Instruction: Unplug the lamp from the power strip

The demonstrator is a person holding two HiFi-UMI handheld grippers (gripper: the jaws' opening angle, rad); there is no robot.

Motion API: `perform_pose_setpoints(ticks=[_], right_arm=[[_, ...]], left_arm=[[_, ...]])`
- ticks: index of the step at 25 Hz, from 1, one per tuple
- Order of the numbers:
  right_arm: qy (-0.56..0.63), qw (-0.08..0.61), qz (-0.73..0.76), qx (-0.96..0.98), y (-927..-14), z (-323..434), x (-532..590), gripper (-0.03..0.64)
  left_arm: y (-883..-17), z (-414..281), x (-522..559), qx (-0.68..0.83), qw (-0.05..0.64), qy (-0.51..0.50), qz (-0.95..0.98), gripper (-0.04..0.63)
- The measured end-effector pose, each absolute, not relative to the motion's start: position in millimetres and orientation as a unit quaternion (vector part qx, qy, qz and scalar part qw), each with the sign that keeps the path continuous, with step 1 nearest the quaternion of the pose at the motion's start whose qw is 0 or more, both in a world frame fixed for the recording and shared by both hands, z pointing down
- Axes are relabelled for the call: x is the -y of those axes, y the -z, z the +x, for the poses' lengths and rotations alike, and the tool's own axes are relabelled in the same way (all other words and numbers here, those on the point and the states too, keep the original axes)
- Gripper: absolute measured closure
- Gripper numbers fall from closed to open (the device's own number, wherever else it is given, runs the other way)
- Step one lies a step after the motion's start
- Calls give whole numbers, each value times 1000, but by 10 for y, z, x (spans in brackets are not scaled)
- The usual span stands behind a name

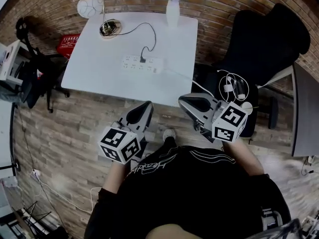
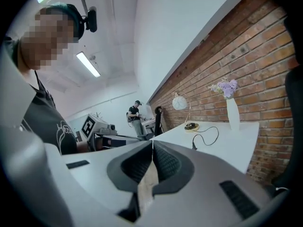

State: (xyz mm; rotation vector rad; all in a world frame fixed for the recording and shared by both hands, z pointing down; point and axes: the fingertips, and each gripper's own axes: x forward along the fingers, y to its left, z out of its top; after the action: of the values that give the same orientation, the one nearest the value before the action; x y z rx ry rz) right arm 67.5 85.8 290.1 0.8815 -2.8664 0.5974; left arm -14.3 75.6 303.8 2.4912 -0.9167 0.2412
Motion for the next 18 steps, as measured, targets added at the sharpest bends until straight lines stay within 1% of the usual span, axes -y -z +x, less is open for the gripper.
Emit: perform_pose_setpoints(ticks=[6, 12, 18], right_arm=[[-184, 38, 299, 936, -2838, 627, -164, 620], [-191, 42, 294, 936, -2986, 580, 192, 620], [-214, 55, 279, 935, -3194, 476, 436, 620]], left_arm=[[-3053, -327, -106, 345, 224, -106, 906, 591], [-3220, -533, 284, 377, 216, -128, 891, 591], [-3350, -731, 604, 410, 218, -126, 877, 591]])
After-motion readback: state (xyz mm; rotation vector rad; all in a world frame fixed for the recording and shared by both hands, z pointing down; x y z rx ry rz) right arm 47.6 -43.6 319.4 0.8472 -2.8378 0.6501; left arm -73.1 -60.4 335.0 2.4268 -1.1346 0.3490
